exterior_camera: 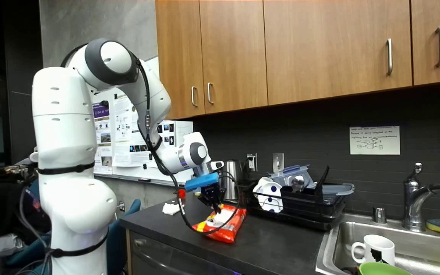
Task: Open the lid of the orange packet
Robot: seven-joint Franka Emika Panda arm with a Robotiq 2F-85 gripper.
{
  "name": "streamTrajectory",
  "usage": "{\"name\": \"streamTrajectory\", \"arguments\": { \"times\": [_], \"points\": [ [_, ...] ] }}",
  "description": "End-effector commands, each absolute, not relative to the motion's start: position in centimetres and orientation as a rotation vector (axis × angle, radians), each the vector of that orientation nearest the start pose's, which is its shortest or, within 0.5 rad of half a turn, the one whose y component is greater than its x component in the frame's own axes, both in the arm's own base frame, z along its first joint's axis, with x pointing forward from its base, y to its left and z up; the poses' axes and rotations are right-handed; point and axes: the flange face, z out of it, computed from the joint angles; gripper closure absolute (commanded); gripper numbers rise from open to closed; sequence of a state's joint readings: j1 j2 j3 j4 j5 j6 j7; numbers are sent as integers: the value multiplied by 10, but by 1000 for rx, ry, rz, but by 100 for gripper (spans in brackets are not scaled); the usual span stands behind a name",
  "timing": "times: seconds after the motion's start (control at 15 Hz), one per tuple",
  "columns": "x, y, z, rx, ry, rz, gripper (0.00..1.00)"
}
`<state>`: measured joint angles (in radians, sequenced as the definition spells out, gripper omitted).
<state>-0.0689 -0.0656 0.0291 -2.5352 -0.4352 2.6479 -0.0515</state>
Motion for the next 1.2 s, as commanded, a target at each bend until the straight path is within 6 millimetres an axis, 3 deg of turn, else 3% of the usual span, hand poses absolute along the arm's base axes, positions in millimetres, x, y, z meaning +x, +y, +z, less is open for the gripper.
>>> {"name": "streamTrajectory", "arguments": {
  "times": [0.0,0.47,0.8,0.87,0.93,1.13],
  "points": [
    [474,-11,333,-3299,-659,-230,97],
    [484,-20,355,-3246,-664,-129,97],
    [486,-25,358,-3229,-670,-77,97],
    [484,-24,356,-3222,-671,-67,84],
    [483,-24,353,-3216,-677,-53,64],
    [479,-21,348,-3197,-686,-13,48]
  ]
}}
